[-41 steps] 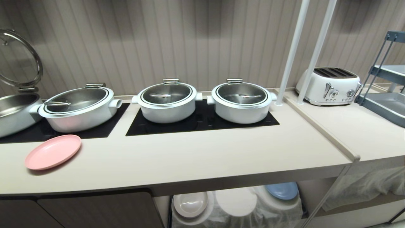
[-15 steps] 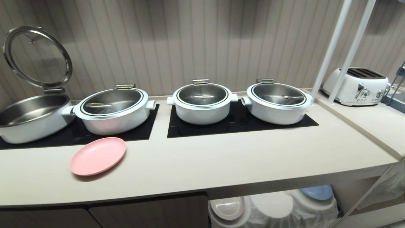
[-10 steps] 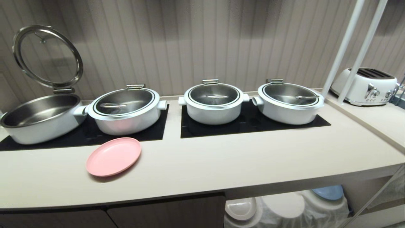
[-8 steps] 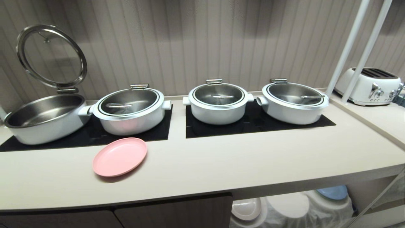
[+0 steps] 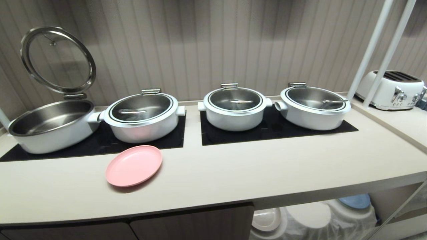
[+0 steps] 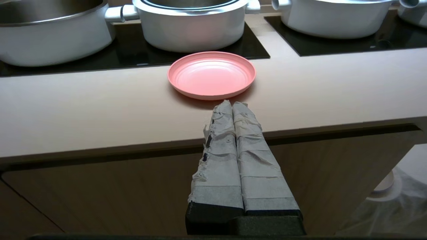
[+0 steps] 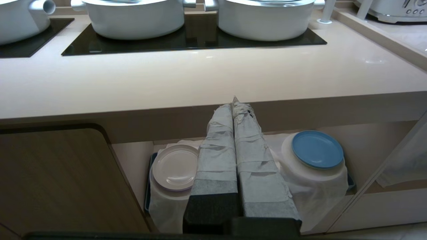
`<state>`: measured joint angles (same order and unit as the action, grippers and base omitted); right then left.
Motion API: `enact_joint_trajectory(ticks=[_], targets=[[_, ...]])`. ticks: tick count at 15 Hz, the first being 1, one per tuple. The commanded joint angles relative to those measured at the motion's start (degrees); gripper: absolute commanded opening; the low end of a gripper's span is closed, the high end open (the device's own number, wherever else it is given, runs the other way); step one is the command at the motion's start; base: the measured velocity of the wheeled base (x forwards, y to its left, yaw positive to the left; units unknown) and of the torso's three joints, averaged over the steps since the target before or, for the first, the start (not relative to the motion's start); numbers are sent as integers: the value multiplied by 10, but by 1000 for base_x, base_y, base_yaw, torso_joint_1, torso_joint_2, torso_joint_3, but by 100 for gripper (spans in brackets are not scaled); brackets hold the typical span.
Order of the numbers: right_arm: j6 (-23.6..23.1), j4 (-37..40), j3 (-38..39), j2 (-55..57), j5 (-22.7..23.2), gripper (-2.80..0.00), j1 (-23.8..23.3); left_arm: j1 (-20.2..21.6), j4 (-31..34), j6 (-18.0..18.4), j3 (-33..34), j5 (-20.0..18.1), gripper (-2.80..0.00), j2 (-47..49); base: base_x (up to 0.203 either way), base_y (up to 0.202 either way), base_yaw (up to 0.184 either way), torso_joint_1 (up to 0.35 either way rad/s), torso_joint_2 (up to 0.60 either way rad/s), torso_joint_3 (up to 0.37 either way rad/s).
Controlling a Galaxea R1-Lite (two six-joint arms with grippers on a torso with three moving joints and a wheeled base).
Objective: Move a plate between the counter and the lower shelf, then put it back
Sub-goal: Pick up the plate
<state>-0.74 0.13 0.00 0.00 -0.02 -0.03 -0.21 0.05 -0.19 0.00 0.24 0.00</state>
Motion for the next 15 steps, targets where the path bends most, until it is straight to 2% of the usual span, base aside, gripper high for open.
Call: enact_joint_trajectory(ticks=[1,9,11,15], targets=[[0,0,0,0,0,-280,-1,-1,0,0,0,0,-280,1,0,0,0,0,0,0],[0,-1,0,0,0,-280,-1,-1,-6,11,-2,-7,-280,1,0,0,0,0,0,0],[0,0,0,0,0,-280,-1,-1,5,10,-34,-15,-280,1,0,0,0,0,0,0],[0,0,0,0,0,-280,-1,-1,98,6,-156,-34,-280,46,0,0,0,0,0,0]])
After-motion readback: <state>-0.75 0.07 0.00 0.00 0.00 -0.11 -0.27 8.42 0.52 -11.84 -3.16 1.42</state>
